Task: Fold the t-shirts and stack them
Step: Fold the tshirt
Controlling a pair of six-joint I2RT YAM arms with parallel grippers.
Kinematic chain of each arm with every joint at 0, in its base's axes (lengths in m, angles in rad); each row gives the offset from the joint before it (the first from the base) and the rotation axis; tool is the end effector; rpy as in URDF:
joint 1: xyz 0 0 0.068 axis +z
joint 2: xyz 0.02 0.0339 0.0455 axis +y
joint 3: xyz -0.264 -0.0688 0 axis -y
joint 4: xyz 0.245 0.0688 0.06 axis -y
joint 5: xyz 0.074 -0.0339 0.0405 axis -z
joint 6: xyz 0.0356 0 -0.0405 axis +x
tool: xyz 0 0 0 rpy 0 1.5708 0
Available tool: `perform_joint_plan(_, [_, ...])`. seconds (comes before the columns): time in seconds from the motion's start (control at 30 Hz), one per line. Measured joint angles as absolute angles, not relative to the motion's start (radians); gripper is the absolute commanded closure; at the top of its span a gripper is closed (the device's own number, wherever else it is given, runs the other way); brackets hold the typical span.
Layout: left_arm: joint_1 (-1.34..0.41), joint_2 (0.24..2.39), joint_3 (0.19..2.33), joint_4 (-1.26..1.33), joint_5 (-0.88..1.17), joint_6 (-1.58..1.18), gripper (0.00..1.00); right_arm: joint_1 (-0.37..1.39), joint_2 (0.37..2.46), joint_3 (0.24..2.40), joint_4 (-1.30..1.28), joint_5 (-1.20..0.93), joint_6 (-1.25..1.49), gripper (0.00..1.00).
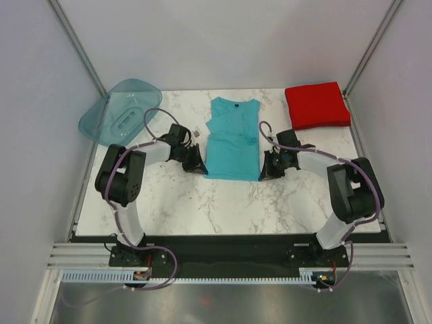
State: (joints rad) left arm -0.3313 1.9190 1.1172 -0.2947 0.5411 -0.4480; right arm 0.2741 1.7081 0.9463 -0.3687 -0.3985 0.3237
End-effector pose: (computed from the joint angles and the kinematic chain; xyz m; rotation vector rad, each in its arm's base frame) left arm 0.3451 -0.1381 0.1343 0.0237 2.7577 -0.9586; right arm 0.3047 0.1000 0.1527 -0.0561 2.7540 0.7123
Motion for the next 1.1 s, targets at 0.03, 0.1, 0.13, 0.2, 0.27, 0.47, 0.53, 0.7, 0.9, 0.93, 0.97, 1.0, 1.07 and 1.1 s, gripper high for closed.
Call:
perform_joint_plan(0.03, [-0.336, 1.903, 1.095, -0.292, 0.539, -0.448, 0.98, 0.277, 1.685, 0.920, -0.359, -0.398, 0.331, 1.00])
perform_joint_plan(0.1, [-0.353, 1.860, 1.037, -0.293, 0.532, -0.450, 0.98, 0.286, 1.628, 0.854, -0.348, -0.394, 0.356, 1.00])
perform_joint_plan(0.13, [-0.364, 1.835, 1.005, -0.289, 0.529, -0.452, 0.98, 0.292, 1.592, 0.810, -0.339, -0.391, 0.371, 1.00])
perform_joint_plan(0.2, [-0.389, 1.785, 0.942, -0.289, 0.525, -0.455, 0.98, 0.307, 1.533, 0.739, -0.336, -0.385, 0.395, 1.00])
perform_joint_plan(0.27, [-0.413, 1.740, 0.888, -0.291, 0.522, -0.460, 0.96, 0.321, 1.455, 0.660, -0.332, -0.376, 0.425, 1.00])
perform_joint_plan(0.47, [-0.490, 1.590, 0.743, -0.291, 0.485, -0.505, 0.77, 0.377, 1.237, 0.500, -0.340, -0.345, 0.513, 1.00])
perform_joint_plan(0.53, [-0.509, 1.538, 0.705, -0.298, 0.464, -0.522, 0.74, 0.389, 1.188, 0.464, -0.347, -0.334, 0.540, 0.83])
perform_joint_plan(0.7, [-0.525, 1.463, 0.666, -0.320, 0.430, -0.553, 0.68, 0.389, 1.098, 0.425, -0.402, -0.290, 0.597, 0.65])
perform_joint_plan(0.9, [-0.525, 1.423, 0.732, -0.358, 0.398, -0.562, 0.67, 0.390, 1.048, 0.490, -0.522, -0.217, 0.632, 0.70])
perform_joint_plan(0.93, [-0.525, 1.427, 0.757, -0.359, 0.397, -0.563, 0.67, 0.390, 1.048, 0.521, -0.540, -0.202, 0.632, 0.72])
perform_joint_plan(0.97, [-0.525, 1.433, 0.785, -0.360, 0.396, -0.563, 0.67, 0.390, 1.055, 0.546, -0.546, -0.197, 0.630, 0.75])
perform_joint_plan(1.0, [-0.525, 1.444, 0.820, -0.360, 0.396, -0.562, 0.67, 0.390, 1.069, 0.583, -0.553, -0.184, 0.628, 0.78])
perform_joint_plan(1.07, [-0.525, 1.490, 0.897, -0.356, 0.393, -0.562, 0.67, 0.390, 1.134, 0.667, -0.537, -0.171, 0.613, 0.81])
perform_joint_plan(1.1, [-0.525, 1.513, 0.927, -0.352, 0.393, -0.562, 0.67, 0.390, 1.172, 0.705, -0.522, -0.166, 0.601, 0.80])
